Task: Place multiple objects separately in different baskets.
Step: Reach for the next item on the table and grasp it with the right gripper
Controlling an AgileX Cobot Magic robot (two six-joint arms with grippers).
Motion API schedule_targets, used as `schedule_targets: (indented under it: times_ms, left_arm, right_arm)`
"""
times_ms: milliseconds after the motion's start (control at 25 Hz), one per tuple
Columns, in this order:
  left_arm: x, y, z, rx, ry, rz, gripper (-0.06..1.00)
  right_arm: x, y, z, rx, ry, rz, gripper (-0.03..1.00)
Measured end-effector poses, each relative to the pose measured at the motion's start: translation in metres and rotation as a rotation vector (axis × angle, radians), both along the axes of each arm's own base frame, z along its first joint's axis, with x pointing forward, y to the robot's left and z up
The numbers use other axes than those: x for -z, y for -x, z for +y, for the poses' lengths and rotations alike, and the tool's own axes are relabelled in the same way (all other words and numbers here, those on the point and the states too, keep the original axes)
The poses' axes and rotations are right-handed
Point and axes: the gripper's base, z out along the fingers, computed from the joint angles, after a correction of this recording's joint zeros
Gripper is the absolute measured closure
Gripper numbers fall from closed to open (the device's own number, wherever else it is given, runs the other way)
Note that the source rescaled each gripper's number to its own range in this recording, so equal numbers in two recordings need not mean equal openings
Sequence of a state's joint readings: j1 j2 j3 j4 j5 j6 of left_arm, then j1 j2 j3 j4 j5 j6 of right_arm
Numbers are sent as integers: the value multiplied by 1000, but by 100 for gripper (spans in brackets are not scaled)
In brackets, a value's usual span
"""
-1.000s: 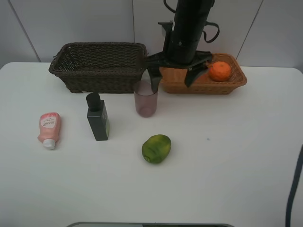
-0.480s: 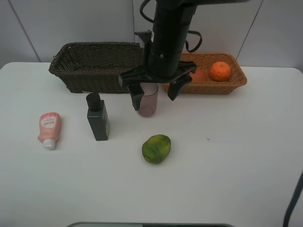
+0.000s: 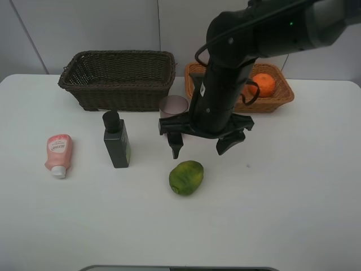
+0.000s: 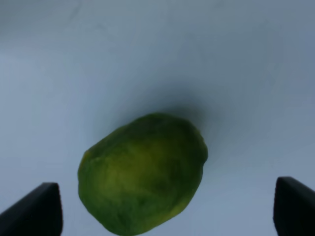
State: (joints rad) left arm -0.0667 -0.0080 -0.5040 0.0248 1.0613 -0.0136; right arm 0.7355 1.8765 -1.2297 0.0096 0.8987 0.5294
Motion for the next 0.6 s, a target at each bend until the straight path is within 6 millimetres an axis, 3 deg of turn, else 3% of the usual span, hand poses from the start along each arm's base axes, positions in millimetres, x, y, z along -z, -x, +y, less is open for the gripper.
schedule_targets:
  times_ms: [600]
  left_arm:
    - [0, 0, 0, 0, 0, 0, -6]
  right_arm:
    - [28, -4, 2, 254, -17, 4, 12]
